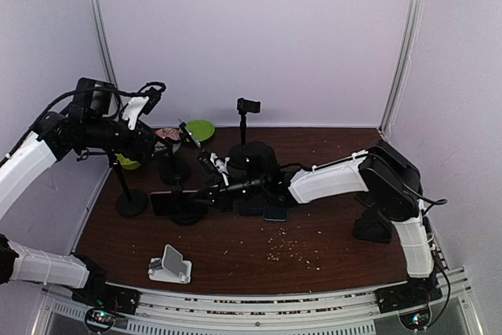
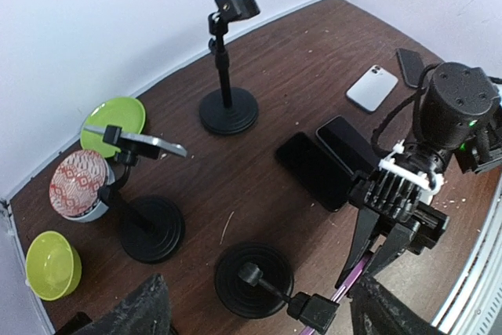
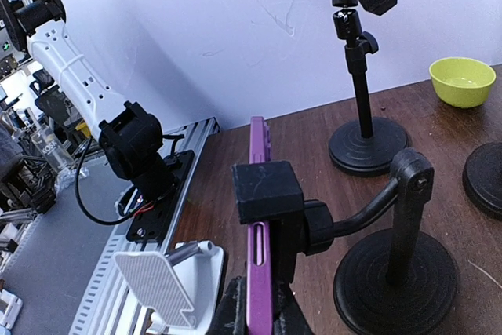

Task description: Remove the phone from the phone stand

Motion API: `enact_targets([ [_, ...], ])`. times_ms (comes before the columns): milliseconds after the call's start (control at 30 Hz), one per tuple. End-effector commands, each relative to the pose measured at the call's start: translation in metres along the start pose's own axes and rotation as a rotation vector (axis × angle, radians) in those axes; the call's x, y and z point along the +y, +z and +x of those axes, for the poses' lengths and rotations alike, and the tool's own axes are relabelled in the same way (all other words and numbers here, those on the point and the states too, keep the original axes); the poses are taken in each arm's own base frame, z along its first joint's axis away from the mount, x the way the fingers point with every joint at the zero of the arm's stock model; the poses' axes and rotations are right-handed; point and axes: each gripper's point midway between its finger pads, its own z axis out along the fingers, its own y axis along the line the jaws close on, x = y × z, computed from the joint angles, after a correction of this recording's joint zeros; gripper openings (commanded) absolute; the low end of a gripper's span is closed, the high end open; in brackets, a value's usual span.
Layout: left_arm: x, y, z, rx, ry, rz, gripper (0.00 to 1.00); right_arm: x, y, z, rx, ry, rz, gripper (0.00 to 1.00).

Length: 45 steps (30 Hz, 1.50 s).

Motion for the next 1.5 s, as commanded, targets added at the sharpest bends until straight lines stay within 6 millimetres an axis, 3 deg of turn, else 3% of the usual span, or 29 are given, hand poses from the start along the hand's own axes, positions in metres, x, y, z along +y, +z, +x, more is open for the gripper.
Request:
enact_targets([
  [0, -0.023, -0.018, -0.028, -0.055, 0.056, 0.134, 0.82, 0.035, -0.023, -0.043, -0.101, -0.078, -0.023, 0.0],
  [333, -0.049, -0.027, -0.041, -0.086, -0.015, 0.292, 0.8, 0.068, -0.073, -0.037, -0.118, -0.104, 0.046, 0.0],
  [567, -0.08, -0.029, -0.047, -0.153, 0.029, 0.391, 0.79, 0.077, -0.103, -0.022, -0.075, -0.125, 0.142, 0.0],
  [867, -0.115, -0.009, -0.052, -0.184, 0.145, 0.502, 0.79, 0.081, -0.154, -0.011, -0.08, -0.175, 0.318, 0.0],
  [1167, -0.13, 0.021, -0.06, -0.165, 0.252, 0.573, 0.77, 0.076, -0.184, -0.009, -0.036, -0.176, 0.392, 0.0],
  [1467, -0.15, 0.048, -0.051, -0.159, 0.368, 0.641, 0.73, 0.078, -0.201, -0.01, -0.033, -0.168, 0.422, 0.0],
])
